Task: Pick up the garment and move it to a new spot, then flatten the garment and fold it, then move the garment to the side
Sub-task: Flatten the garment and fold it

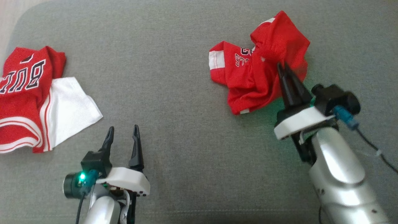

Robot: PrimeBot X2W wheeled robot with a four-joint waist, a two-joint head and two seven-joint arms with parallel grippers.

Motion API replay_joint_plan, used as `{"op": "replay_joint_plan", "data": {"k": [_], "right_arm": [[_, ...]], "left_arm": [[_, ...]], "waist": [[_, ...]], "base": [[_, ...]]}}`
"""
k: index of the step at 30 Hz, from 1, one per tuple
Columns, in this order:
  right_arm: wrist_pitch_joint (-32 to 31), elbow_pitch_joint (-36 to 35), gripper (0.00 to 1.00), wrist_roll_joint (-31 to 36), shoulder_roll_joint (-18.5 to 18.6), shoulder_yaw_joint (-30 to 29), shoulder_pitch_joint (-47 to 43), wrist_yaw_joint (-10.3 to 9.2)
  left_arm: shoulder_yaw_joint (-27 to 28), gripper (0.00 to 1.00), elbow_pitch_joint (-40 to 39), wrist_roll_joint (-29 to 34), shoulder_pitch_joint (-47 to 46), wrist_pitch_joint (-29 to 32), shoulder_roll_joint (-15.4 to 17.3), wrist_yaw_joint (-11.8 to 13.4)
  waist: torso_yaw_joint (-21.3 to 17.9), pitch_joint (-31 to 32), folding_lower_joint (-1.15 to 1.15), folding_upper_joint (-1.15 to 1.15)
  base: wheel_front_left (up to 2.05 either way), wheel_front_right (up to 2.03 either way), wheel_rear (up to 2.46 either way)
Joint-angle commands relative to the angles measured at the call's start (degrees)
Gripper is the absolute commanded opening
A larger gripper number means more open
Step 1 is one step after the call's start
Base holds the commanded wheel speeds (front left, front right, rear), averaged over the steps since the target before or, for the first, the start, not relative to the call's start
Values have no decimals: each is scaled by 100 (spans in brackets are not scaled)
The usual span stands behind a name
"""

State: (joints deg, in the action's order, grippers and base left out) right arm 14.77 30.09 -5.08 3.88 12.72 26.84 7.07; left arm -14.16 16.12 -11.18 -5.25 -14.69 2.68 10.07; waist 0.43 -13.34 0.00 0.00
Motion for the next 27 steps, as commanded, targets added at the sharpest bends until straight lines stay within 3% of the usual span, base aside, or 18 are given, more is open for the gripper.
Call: {"op": "replay_joint_plan", "data": {"k": [1,9,17,22,27], "right_arm": [[23,-325,0,-50,2,113,369,42],[23,-642,0,-145,493,772,1629,42],[23,-976,0,-538,326,2119,3031,42],[23,-1410,0,-1008,326,2446,3044,42],[23,-1177,0,-1206,622,2249,2507,42]], "left_arm": [[135,100,-144,-52,-233,-31,21,-13],[-109,100,-130,-237,-370,-31,20,-28],[-202,100,-81,-372,-221,-31,20,-11],[-145,100,-82,-388,-69,-31,20,9],[-136,100,-105,-389,-40,-31,20,5]], "waist": [[37,22,0,0],[544,133,0,0],[1075,349,0,0],[1051,459,0,0],[832,409,0,0]], "base": [[0,0,0],[0,0,0],[0,0,0],[0,0,0],[0,0,0]]}}
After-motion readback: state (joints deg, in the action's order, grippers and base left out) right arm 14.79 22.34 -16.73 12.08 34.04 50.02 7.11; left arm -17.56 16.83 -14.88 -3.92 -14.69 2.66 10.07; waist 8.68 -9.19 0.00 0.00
